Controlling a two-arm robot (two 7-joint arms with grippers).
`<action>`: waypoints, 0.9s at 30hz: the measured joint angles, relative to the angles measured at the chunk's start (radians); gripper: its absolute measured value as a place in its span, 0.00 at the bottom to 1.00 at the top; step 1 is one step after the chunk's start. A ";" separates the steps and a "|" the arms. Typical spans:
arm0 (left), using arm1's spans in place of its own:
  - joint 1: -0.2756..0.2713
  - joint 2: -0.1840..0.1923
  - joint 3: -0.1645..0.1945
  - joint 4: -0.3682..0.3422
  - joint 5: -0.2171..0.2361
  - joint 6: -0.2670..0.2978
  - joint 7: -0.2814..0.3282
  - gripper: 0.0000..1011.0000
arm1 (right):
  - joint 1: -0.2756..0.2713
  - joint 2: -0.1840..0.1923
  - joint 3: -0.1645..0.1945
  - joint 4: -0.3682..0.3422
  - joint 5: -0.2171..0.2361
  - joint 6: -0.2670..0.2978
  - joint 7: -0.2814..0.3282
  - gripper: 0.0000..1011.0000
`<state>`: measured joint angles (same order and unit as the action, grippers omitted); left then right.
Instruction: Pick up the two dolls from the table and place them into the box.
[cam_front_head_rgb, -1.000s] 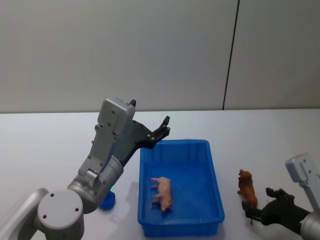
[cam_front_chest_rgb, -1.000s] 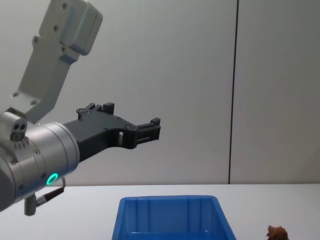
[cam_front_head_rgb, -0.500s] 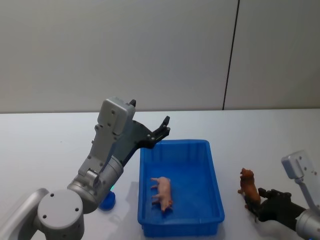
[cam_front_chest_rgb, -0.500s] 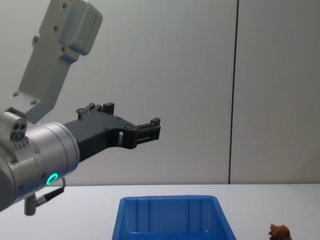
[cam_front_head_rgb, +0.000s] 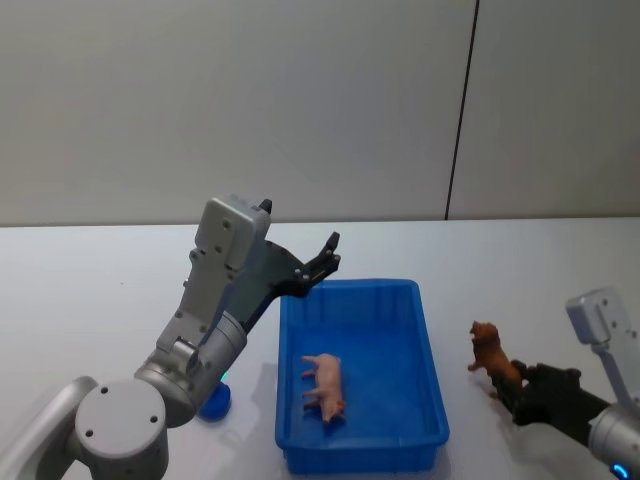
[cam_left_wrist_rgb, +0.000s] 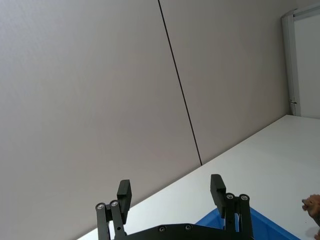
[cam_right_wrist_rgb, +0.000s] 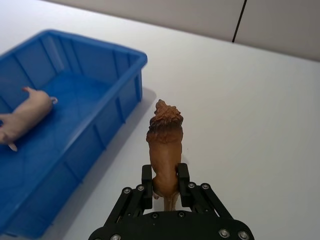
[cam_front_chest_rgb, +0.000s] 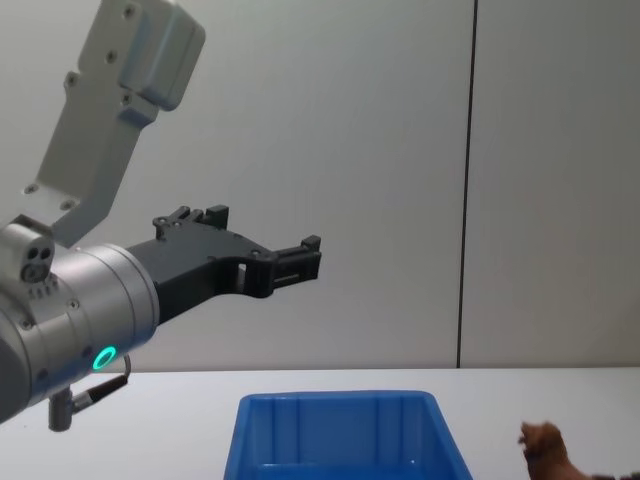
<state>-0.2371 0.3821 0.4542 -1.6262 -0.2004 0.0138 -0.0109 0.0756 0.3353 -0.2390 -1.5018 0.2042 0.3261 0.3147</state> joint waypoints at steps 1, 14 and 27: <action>0.000 0.000 0.000 0.000 0.000 0.000 0.000 0.99 | 0.002 -0.001 0.000 -0.004 0.001 -0.009 0.000 0.28; 0.000 0.000 0.000 0.000 0.000 0.000 0.000 0.99 | 0.027 -0.011 -0.003 -0.064 0.012 -0.084 0.054 0.28; 0.000 0.000 0.000 0.000 0.000 0.000 0.000 0.99 | 0.070 -0.051 -0.042 -0.124 -0.004 -0.108 0.152 0.28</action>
<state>-0.2371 0.3821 0.4542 -1.6262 -0.2004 0.0139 -0.0109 0.1459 0.2844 -0.2807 -1.6260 0.2006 0.2178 0.4670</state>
